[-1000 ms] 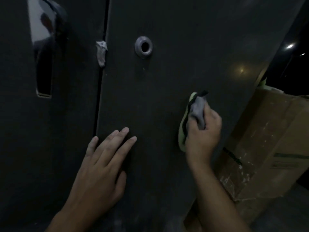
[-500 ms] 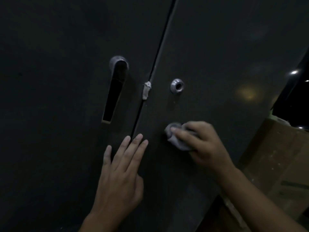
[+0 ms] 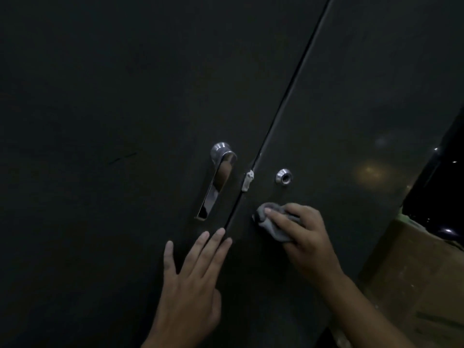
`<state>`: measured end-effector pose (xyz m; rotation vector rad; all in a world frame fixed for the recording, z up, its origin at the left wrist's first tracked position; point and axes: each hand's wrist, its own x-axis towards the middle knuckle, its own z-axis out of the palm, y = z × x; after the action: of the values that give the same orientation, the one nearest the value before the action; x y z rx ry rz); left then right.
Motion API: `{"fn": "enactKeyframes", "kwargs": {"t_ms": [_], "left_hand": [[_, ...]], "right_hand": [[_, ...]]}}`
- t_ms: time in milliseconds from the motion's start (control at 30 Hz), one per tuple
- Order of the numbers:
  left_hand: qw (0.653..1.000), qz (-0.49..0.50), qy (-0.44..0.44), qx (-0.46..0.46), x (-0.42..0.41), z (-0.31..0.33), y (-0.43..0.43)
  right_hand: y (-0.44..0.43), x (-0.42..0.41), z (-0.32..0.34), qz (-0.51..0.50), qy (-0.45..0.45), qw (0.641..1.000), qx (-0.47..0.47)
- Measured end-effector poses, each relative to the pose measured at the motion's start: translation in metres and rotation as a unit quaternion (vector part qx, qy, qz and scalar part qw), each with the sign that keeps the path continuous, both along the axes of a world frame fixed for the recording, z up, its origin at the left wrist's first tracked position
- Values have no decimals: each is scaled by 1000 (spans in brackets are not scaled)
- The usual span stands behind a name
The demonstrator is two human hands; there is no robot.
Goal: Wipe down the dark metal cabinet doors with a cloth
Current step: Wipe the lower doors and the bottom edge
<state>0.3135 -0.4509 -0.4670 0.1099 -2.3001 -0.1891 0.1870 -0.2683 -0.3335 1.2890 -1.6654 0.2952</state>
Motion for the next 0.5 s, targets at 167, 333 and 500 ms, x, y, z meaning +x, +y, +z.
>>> {"fn": "enactKeyframes", "kwargs": {"t_ms": [167, 333, 500], "left_hand": [[998, 18, 57, 30, 13, 8, -26], [991, 49, 96, 73, 31, 22, -52], [988, 66, 116, 82, 40, 29, -69]], "right_hand": [[-7, -7, 86, -50, -157, 939, -303], [-58, 24, 138, 3, -87, 967, -240], [-102, 45, 118, 54, 61, 997, 0]]}}
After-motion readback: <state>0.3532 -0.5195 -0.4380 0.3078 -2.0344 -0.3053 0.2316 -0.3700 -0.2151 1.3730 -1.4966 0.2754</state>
